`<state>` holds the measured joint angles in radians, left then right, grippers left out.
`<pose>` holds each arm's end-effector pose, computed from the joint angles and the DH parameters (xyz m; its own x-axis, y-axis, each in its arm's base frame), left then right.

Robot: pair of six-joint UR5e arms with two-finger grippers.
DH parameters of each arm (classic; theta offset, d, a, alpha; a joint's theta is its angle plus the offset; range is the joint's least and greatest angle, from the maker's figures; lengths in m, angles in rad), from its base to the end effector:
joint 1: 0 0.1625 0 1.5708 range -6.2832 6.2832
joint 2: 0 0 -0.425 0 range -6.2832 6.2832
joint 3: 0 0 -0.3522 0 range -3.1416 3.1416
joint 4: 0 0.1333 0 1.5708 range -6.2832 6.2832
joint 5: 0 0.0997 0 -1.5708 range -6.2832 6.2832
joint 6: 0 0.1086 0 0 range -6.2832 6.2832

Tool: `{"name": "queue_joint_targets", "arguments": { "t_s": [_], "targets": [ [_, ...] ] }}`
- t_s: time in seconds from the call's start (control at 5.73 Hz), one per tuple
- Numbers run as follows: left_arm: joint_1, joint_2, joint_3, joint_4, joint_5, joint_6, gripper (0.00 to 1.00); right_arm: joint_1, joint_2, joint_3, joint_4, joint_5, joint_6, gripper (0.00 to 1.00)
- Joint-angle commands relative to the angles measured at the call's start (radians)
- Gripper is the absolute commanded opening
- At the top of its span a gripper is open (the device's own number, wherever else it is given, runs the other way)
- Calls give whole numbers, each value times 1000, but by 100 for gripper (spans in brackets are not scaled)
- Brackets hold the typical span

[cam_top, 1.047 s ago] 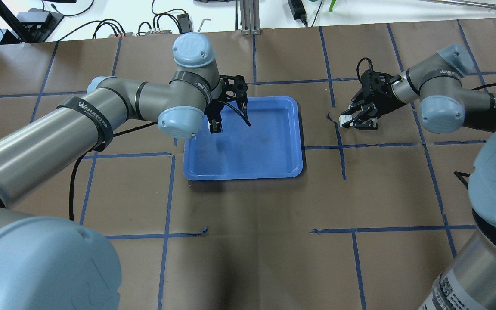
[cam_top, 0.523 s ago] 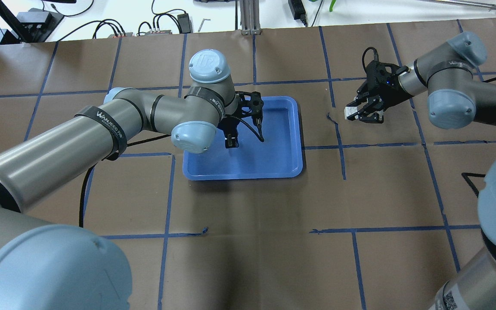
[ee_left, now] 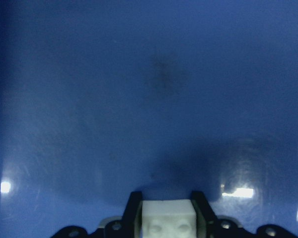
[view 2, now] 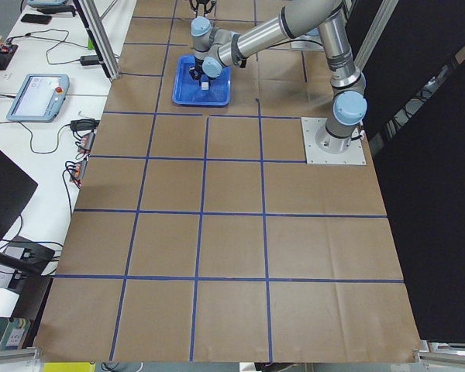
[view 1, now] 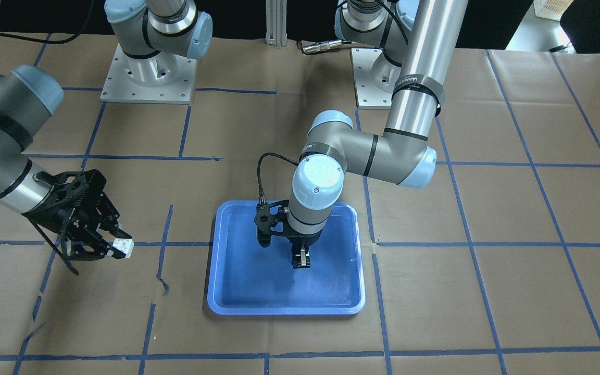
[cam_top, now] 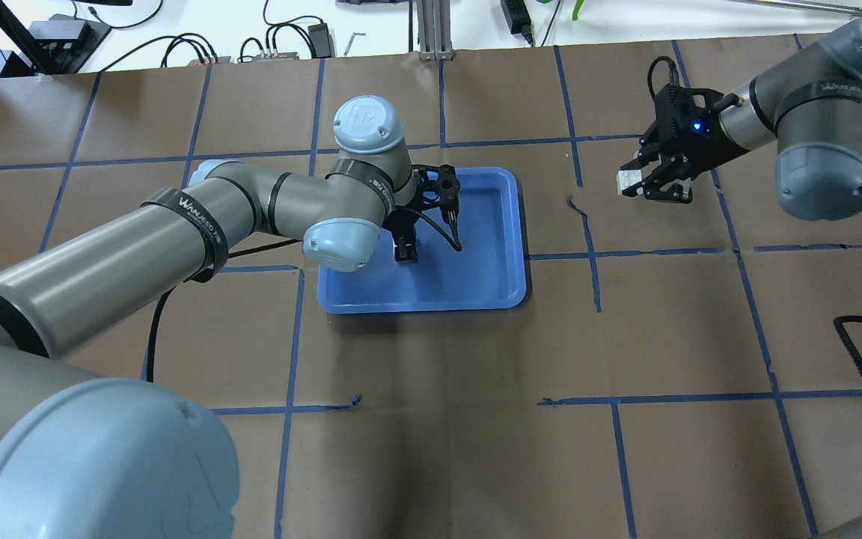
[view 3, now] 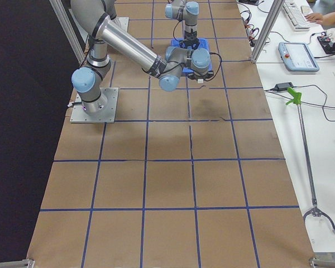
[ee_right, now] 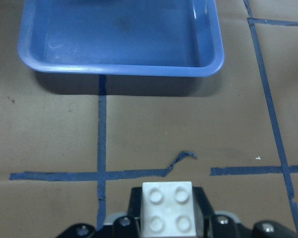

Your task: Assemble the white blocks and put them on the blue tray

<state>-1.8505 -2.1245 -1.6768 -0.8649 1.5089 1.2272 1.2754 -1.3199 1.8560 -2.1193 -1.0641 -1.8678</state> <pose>-0.3020 -0.5442 0.2045 -0.0632 0.9977 -0.0227 0.9954 0.0614 -0.0737 0.0297 -0.5413 0.3006 -0.0330 -0.9875 0.1539 -0.8867 -0.0421 -0.4604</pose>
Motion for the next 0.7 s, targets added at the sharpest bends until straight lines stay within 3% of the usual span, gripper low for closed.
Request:
{"name": "queue_joint_targets", "arguments": {
  "t_s": [0.0,0.17,0.52],
  "targets": [
    [4,85,35,-126,4,-5,100,5,-73,29,80,7,-40,22],
    [11,178,55,-276,10,-14,100,10,-71,31,82,7,-37,22],
    [121,367,57,-510,11,-217,100,44,-42,31,70,21,-13,22]
  ]
}}
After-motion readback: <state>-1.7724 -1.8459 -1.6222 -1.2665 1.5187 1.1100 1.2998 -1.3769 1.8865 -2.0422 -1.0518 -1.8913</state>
